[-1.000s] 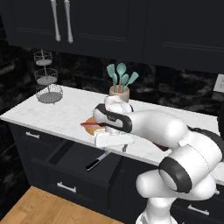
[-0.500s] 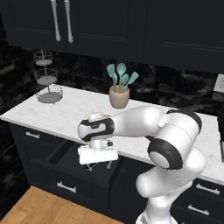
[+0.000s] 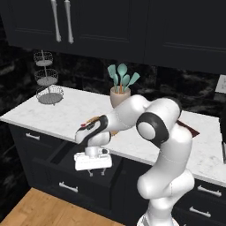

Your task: Pick up the knife from the drawer and place it on the cutting board. Then place the meat from the plate to the cutting board.

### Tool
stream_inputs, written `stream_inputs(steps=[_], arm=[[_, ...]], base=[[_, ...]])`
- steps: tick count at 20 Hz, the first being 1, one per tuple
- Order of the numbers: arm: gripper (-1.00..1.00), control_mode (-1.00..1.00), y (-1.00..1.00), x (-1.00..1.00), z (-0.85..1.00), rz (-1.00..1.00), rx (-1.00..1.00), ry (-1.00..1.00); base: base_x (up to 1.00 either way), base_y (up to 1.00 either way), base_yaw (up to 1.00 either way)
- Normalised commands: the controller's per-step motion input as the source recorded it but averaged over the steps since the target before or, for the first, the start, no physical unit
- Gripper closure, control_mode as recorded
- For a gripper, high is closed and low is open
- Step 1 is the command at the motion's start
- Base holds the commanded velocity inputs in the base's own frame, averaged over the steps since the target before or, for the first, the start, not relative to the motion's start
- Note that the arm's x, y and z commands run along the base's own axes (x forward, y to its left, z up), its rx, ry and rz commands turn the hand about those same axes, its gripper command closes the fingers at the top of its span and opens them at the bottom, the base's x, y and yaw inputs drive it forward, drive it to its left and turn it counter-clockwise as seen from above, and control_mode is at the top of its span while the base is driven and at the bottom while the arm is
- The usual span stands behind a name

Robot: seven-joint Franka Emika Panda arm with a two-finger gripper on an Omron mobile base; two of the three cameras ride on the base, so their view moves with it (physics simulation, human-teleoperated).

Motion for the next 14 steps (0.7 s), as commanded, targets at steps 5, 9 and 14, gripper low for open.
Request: stream_inputs(steps=[5, 9, 14], arm=[[-1.0, -1.0, 0.73, -0.36, -0.36, 0.0, 0.0, 0.0], [-1.0, -1.0, 0.93, -1.0, -0.29, 0.01, 0.0, 0.0], [-1.0, -1.0, 0.68, -1.0, -0.09, 0.0, 0.0, -0.01]], base=[[0.0, 0.0, 0.0], [0.0, 0.0, 0.0], [0.0, 0.0, 0.0]])
